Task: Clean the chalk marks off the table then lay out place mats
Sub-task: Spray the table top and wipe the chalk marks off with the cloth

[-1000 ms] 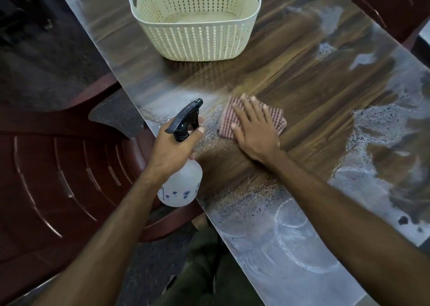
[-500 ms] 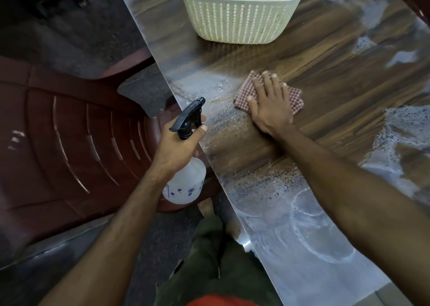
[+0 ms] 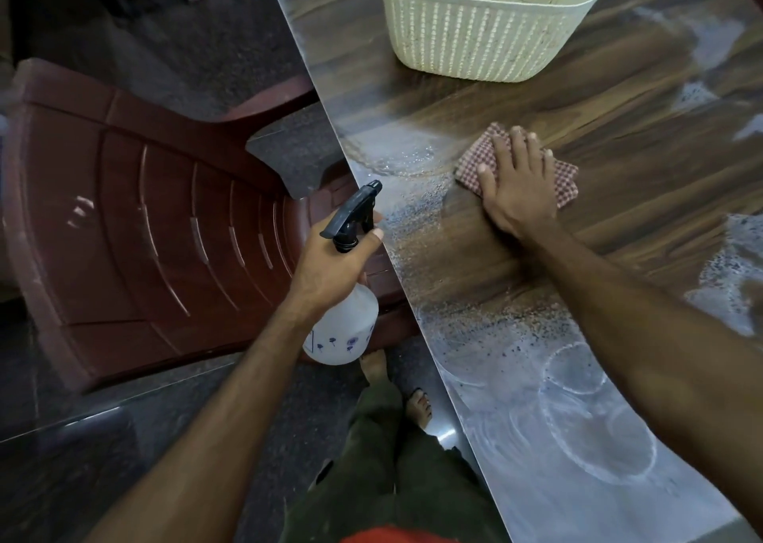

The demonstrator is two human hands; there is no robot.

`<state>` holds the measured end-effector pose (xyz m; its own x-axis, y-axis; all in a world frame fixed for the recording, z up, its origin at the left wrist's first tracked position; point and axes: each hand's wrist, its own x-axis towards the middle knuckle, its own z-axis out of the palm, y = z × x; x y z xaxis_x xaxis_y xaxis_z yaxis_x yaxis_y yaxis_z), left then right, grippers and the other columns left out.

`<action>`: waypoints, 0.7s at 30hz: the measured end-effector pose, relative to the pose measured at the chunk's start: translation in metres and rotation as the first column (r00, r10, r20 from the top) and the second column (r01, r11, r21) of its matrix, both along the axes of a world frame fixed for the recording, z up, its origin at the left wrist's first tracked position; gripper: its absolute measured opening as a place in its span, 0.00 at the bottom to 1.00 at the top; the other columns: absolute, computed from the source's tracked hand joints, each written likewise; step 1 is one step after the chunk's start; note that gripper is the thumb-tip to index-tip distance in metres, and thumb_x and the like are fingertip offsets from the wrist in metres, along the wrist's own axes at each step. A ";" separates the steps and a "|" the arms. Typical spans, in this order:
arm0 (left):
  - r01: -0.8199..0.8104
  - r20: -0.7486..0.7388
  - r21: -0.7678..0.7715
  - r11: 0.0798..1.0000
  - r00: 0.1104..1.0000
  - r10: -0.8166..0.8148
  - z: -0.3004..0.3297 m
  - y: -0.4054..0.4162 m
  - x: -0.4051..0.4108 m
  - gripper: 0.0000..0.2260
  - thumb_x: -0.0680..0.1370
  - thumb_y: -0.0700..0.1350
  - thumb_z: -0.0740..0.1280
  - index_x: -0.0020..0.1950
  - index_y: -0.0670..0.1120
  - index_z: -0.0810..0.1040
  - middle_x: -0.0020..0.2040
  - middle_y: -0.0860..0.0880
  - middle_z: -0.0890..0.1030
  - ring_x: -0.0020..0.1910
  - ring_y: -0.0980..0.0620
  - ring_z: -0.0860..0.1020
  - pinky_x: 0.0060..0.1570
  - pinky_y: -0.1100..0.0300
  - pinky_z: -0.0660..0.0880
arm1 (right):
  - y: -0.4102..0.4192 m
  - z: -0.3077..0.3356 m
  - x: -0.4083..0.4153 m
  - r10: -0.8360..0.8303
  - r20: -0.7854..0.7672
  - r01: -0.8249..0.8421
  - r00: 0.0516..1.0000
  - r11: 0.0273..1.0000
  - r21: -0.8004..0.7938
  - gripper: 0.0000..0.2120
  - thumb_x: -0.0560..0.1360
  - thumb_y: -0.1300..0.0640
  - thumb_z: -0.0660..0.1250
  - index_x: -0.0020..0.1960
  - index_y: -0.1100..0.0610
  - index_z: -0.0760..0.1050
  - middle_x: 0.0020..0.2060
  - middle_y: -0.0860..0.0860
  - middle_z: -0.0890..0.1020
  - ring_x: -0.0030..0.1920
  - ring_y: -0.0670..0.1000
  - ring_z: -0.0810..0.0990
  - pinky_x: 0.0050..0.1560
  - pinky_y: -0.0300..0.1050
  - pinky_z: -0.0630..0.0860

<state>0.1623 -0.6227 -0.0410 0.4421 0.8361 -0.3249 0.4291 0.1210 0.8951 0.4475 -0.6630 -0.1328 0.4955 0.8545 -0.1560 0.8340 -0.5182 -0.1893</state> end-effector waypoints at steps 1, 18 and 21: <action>-0.007 -0.007 0.001 1.000 1.000 0.007 0.000 0.001 -0.001 0.10 0.79 0.45 0.69 0.60 0.46 0.80 0.49 0.48 0.83 0.28 0.60 0.76 0.35 0.66 0.73 | 0.013 -0.001 -0.010 0.035 0.007 -0.035 0.999 0.999 -0.008 0.31 0.82 0.39 0.42 0.81 0.53 0.50 0.80 0.56 0.50 0.80 0.58 0.46 0.78 0.60 0.43; -0.051 -0.025 0.000 0.999 0.998 0.051 -0.002 0.022 -0.019 0.10 0.78 0.45 0.70 0.58 0.44 0.79 0.45 0.39 0.82 0.27 0.56 0.75 0.35 0.60 0.76 | 0.043 -0.001 -0.041 0.169 0.005 -0.170 0.986 0.985 0.014 0.29 0.81 0.43 0.47 0.80 0.53 0.54 0.80 0.56 0.54 0.79 0.58 0.50 0.78 0.58 0.45; -0.068 0.000 0.007 0.998 0.998 0.068 -0.001 0.025 -0.022 0.09 0.79 0.44 0.69 0.58 0.45 0.79 0.48 0.42 0.83 0.25 0.60 0.75 0.31 0.67 0.73 | 0.083 -0.001 -0.068 0.255 0.008 -0.255 0.967 0.967 -0.021 0.29 0.82 0.43 0.47 0.81 0.53 0.52 0.80 0.56 0.51 0.80 0.57 0.48 0.78 0.58 0.43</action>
<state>0.1403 -0.5981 -0.0424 0.3841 0.8664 -0.3191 0.4206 0.1434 0.8958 0.3791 -0.5805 -0.1340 0.2636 0.9496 -0.1697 0.9408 -0.2919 -0.1722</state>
